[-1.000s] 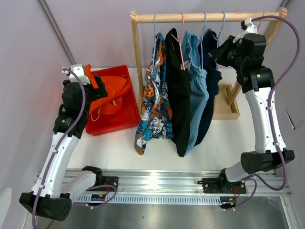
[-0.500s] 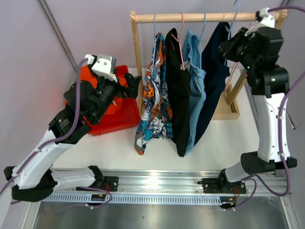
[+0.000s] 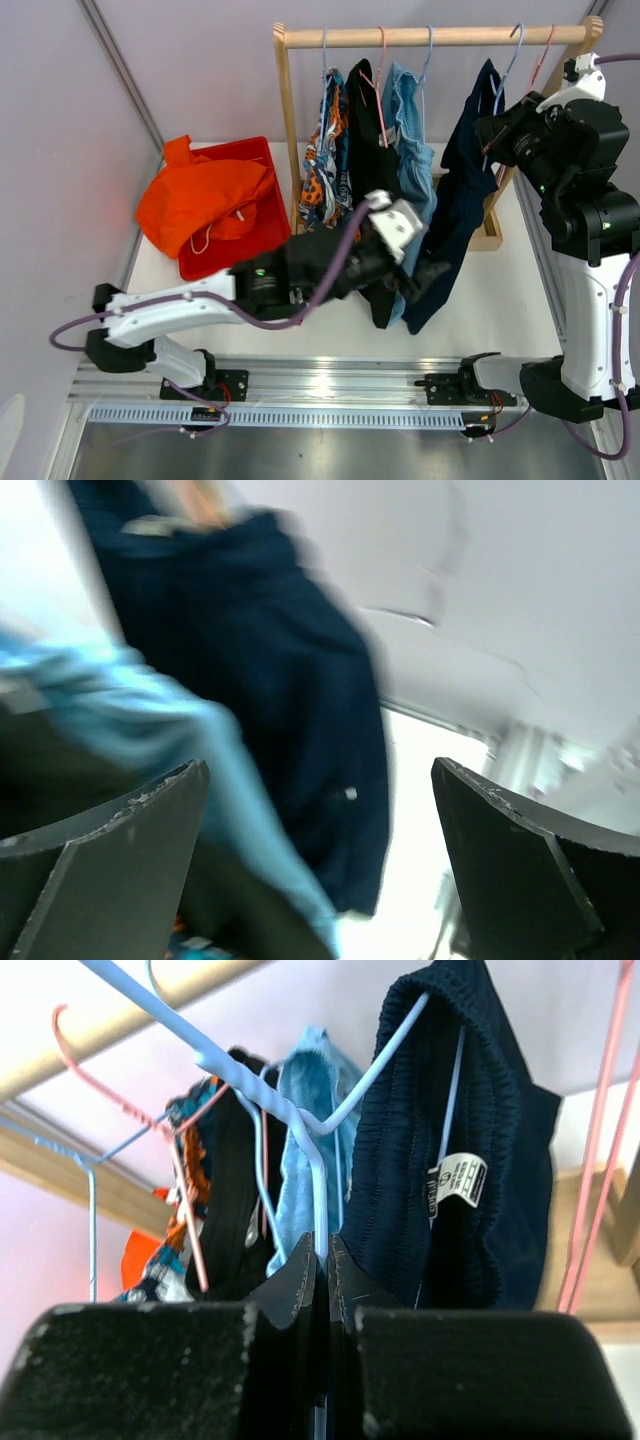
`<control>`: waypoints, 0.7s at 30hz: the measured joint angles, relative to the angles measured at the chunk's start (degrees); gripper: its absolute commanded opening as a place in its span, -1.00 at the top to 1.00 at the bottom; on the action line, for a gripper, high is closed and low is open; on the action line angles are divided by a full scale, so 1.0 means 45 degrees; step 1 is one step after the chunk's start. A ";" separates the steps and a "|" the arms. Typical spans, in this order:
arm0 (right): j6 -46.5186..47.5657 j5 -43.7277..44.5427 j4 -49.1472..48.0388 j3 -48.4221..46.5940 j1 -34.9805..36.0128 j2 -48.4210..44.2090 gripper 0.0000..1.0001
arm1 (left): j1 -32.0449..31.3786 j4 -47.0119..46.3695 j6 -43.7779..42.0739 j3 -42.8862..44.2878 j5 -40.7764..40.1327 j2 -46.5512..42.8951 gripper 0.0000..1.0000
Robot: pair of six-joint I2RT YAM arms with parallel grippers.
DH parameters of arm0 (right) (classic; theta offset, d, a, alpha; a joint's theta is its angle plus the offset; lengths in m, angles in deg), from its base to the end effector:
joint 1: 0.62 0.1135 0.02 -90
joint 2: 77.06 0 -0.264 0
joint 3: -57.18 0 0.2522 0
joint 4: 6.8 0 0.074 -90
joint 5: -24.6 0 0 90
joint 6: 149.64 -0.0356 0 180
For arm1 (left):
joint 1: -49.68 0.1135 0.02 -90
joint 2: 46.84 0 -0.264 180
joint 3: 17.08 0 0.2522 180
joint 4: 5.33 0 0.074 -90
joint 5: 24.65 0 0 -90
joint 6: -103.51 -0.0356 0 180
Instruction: Remove the shorts from the hanger
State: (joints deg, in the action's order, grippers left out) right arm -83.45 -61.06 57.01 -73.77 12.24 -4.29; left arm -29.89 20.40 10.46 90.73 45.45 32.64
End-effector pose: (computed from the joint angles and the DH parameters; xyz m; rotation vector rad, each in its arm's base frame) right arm 0.1797 0.0383 0.5692 0.2184 1.6718 0.4198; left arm 0.0664 -0.2940 0.4976 0.8129 1.3578 -0.7942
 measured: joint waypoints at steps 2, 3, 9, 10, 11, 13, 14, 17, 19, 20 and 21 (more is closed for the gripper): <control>-0.0049 0.0049 0.0204 0.0044 0.0160 -0.0058 1.00 | -0.0291 -0.0369 0.0039 -0.0024 0.0515 0.0767 -0.98; -0.0083 0.0083 0.0296 0.0044 0.0214 -0.0073 1.00 | -0.0398 -0.0534 0.0053 -0.0029 0.0680 0.1103 -0.98; -0.0126 0.0136 0.0763 0.0019 0.0272 -0.0228 1.00 | -0.0627 -0.1341 0.0136 -0.0010 0.0903 0.2361 -0.98; -0.0131 0.0136 0.0826 0.0010 0.0272 -0.0267 1.00 | -0.0627 -0.1447 0.0136 0.0039 0.0889 0.2540 -0.98; -0.0136 0.0141 0.0879 0.0005 0.0272 -0.0311 1.00 | -0.0627 -0.1569 0.0136 0.0092 0.0826 0.2735 -0.97; -0.0180 0.0131 0.1044 -0.0015 0.0272 -0.0442 1.00 | -0.0627 -0.1739 0.0155 0.0262 0.0699 0.3109 -0.60; -0.0219 0.0121 0.1117 -0.0019 0.0272 -0.0515 1.00 | -0.0622 -0.1894 0.0165 0.0330 0.0593 0.3313 -0.49; -0.0345 -0.0010 0.1302 -0.0039 0.0272 -0.0753 1.00 | -0.0617 -0.2365 0.0053 0.0486 0.0296 0.3861 -0.10; -0.0427 -0.0131 0.1345 -0.0039 0.0272 -0.0884 1.00 | -0.0622 -0.2545 0.0005 0.0563 0.0092 0.4158 0.15; -0.0466 -0.0185 0.1370 -0.0039 0.0272 -0.0937 1.00 | -0.0622 -0.2652 -0.0063 0.0607 -0.0015 0.4313 0.36; -0.0476 -0.0219 0.1389 -0.0039 0.0282 -0.0971 1.00 | -0.0622 -0.2769 -0.0078 0.0612 -0.0121 0.4435 0.51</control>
State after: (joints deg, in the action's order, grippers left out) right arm -85.59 -62.04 63.26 -73.94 13.51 -8.66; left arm -32.68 7.94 10.11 93.48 44.90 52.60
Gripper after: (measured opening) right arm 0.043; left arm 0.416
